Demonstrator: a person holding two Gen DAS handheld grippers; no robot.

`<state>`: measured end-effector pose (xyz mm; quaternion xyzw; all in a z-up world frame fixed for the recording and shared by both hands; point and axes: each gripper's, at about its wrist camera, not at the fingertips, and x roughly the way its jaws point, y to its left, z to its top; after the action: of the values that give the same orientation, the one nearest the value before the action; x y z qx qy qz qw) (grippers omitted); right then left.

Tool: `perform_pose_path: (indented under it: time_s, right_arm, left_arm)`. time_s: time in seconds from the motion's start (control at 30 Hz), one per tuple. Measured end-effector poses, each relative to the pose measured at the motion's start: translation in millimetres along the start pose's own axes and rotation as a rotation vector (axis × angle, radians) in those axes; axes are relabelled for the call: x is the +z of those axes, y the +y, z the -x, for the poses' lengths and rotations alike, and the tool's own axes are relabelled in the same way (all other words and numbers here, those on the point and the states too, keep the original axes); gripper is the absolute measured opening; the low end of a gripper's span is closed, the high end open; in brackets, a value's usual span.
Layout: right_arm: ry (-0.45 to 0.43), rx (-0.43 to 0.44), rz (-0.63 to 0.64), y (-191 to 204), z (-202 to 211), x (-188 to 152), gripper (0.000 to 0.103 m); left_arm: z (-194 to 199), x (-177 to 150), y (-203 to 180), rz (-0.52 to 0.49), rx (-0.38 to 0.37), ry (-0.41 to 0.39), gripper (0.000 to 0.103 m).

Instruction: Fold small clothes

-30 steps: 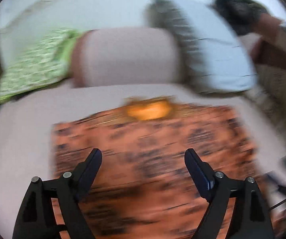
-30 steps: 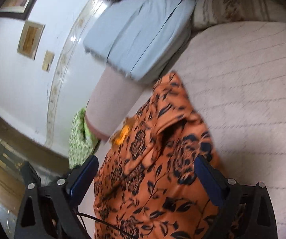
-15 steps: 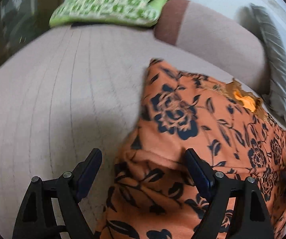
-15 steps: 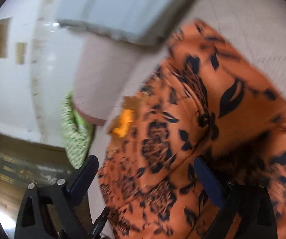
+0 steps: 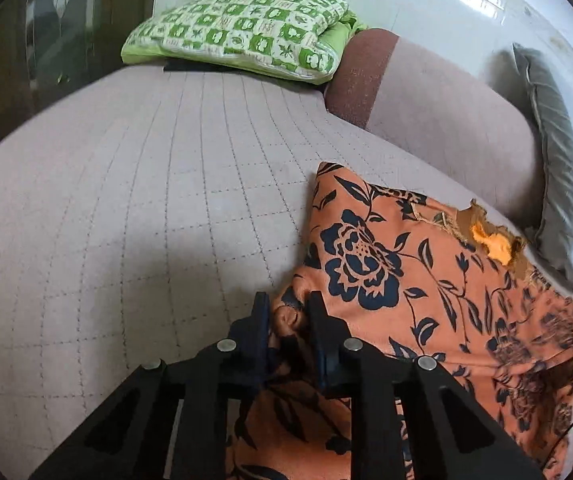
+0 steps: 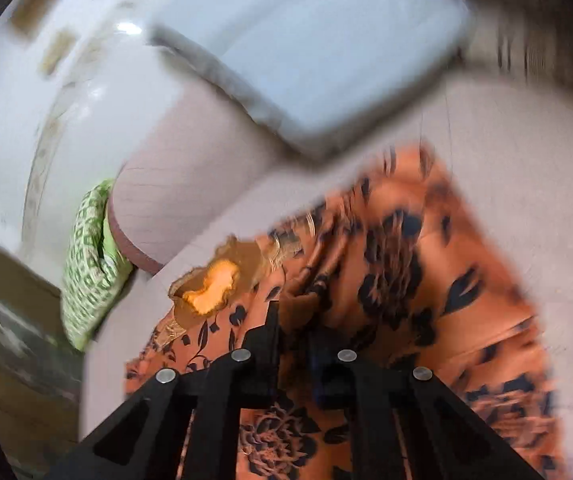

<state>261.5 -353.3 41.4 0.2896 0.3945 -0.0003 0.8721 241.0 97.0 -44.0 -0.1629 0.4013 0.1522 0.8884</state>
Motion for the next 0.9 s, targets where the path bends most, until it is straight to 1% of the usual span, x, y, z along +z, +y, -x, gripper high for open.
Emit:
perform_pose_path:
  time_s: [0.03,0.07,0.1,0.13,0.17,0.2,0.23,0.3,0.33,0.37,0.43,0.5,0.57,0.63,0.67,0.7,0.73,0.77,0.8,0.87,0.9]
  right_arm:
    - [0.083,-0.057,-0.008,-13,-18,-8,0.013]
    - [0.156,-0.083,-0.051,-27,-31,-15,0.013]
    - [0.152,-0.023,-0.12,-43,-30,-22,0.014]
    - [0.126,0.0,-0.131,-45,-24,-23,0.014]
    - [0.106,-0.013,-0.123,-46,-14,-23,0.019]
    - [0.101,-0.021,-0.115,-46,-8,-23,0.028]
    - [0.1,-0.01,-0.112,-49,-1,-23,0.034]
    - [0.1,0.037,-0.107,-42,10,-17,0.065]
    - [0.094,0.046,-0.094,-38,13,-13,0.066]
    - [0.083,0.038,-0.094,-37,17,-11,0.066]
    - [0.072,0.058,-0.156,-44,25,-14,0.067]
    - [0.098,0.059,-0.23,-54,22,-18,0.067]
    - [0.12,0.056,-0.266,-64,12,-19,0.067]
    - [0.091,0.043,-0.286,-63,6,-14,0.067]
    - [0.057,0.032,-0.275,-66,4,-7,0.065]
    - [0.043,-0.002,-0.27,-70,2,-4,0.039]
    - [0.051,-0.041,-0.298,-78,-1,-4,0.025]
    - [0.067,-0.052,-0.324,-86,-4,-7,0.021]
    - [0.071,-0.047,-0.318,-90,-5,-11,0.019]
    - [0.09,-0.013,-0.318,-95,0,-16,0.02]
    - [0.114,0.004,-0.326,-97,5,-17,0.023]
  left_arm:
    - [-7,-1,1,0.006,0.009,0.026,0.02]
    - [-11,-3,4,0.022,0.011,0.052,0.021]
    - [-15,-4,10,0.055,-0.001,0.064,0.026]
    - [-13,-1,13,0.067,-0.002,0.055,0.03]
    - [-12,0,13,0.069,0.006,0.049,0.033]
    - [-11,1,15,0.082,0.024,0.041,0.04]
    - [-11,1,18,0.101,0.029,0.043,0.044]
    - [-13,2,20,0.116,0.024,0.047,0.044]
    - [-12,2,18,0.107,0.028,0.045,0.044]
    - [-11,2,18,0.102,0.031,0.045,0.044]
    - [-11,1,17,0.101,0.033,0.048,0.044]
    - [-12,1,18,0.109,0.028,0.051,0.044]
    - [-10,2,19,0.109,0.026,0.051,0.044]
    - [-8,2,18,0.101,0.028,0.044,0.044]
    - [-8,2,18,0.098,0.029,0.042,0.044]
    - [-8,2,18,0.098,0.029,0.045,0.044]
    - [-9,2,18,0.101,0.028,0.05,0.044]
    - [-11,2,19,0.103,0.028,0.055,0.045]
    - [-12,3,20,0.108,0.029,0.059,0.046]
    - [-13,4,20,0.112,0.034,0.062,0.046]
    - [-13,4,20,0.109,0.035,0.063,0.046]
